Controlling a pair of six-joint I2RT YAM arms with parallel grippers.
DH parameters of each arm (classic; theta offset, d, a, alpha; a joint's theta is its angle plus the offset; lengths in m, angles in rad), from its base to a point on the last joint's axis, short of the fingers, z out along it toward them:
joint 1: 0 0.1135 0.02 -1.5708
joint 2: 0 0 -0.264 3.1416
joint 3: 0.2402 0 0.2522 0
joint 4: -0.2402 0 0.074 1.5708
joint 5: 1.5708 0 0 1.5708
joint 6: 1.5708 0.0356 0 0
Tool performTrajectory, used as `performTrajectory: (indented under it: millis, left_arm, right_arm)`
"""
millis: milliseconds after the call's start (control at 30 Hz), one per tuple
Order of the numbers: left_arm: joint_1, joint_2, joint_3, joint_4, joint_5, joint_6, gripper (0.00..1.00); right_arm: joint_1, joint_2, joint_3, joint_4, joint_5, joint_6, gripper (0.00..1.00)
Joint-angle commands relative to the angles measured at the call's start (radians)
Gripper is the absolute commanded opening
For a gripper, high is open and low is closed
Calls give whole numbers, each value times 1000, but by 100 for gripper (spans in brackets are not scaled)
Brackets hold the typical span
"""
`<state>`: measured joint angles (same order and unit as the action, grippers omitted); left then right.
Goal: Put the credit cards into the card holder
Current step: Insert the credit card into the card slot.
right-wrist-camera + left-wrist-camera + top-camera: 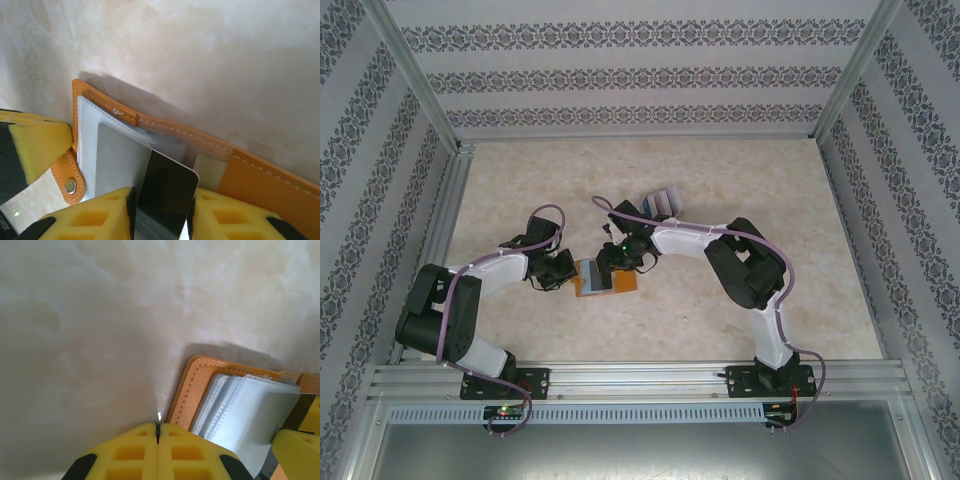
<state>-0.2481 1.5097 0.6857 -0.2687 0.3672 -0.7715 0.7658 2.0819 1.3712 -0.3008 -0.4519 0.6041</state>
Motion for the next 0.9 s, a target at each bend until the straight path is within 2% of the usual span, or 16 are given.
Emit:
performTrajectory:
  millis: [0,133,200,267,533,633,867]
  left_arm:
    - [-16,7,-25,44,73,-21,0]
    - [-16,-20,-22,37,77,-28,0]
    - [-16,-32,-19,30,82,-31,0]
    - [-16,-42,-17,24,83,-31,0]
    - [-17,-95,-48,32,107,-71,0]
    - [-16,-101,-66,42,118,-83,0]
    - [-17,-82,-106,76,121,-100,0]
  right_arm:
    - [24,-4,-9,32,-46,29,35]
    - [33,-13,2,30,-41,37,31]
    - [38,-19,6,34,-38,41,9]
    - [41,-18,10,30,-37,42,3]
    - [44,-21,-39,98,-1,98,4]
    - [46,-26,-81,147,49,124,5]
    - [56,-46,-148,241,78,168,19]
